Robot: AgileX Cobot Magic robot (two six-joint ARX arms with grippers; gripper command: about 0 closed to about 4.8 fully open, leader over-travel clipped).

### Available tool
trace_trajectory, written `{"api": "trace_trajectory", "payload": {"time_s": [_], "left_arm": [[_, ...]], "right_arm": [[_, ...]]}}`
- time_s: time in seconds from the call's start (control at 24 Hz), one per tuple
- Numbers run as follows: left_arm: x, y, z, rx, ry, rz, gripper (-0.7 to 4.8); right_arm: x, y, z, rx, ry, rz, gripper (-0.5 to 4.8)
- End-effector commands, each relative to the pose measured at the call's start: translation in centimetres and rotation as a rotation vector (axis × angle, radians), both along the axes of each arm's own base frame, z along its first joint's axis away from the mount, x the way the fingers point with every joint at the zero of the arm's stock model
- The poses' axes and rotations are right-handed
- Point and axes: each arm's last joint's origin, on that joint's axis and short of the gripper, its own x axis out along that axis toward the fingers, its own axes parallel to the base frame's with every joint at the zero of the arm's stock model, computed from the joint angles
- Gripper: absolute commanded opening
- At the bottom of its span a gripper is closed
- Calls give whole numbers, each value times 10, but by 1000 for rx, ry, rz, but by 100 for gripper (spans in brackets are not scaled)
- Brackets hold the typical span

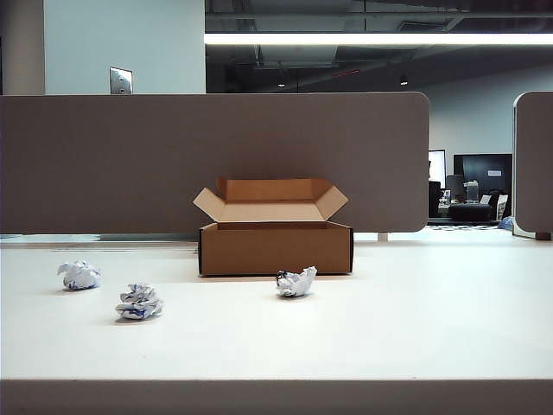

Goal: Pick up all the paper balls on the table and put them in the paper box.

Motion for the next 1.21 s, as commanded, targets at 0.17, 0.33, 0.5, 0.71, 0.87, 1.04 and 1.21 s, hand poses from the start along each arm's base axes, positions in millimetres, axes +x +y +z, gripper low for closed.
{"api": "trace_trajectory", "payload": {"time_s": [0.17, 0.33, 0.5, 0.71, 0.87, 1.04, 1.21], "left_arm": [[0, 0, 2, -5, -11, -4, -5], [0, 0, 2, -5, -11, -4, -5], [-2, 0, 13, -49, -57, 2, -6], [-15, 1, 62, -64, -174, 63, -6], [-14, 1, 92, -61, -166, 54, -6], [0, 1, 118, -61, -113, 29, -6], [22, 0, 141, -65, -43, -13, -6]], "right_arm": [[0, 1, 0, 1, -16, 21, 21], [0, 1, 0, 1, -16, 21, 21], [0, 1, 3, 21, -44, 23, 20], [-7, -3, 32, 270, -253, -50, -10], [-10, -3, 60, 298, -202, -75, -10], [-1, -2, 88, 273, -155, -37, -10], [23, 1, 116, 127, -52, 69, -10]]}}
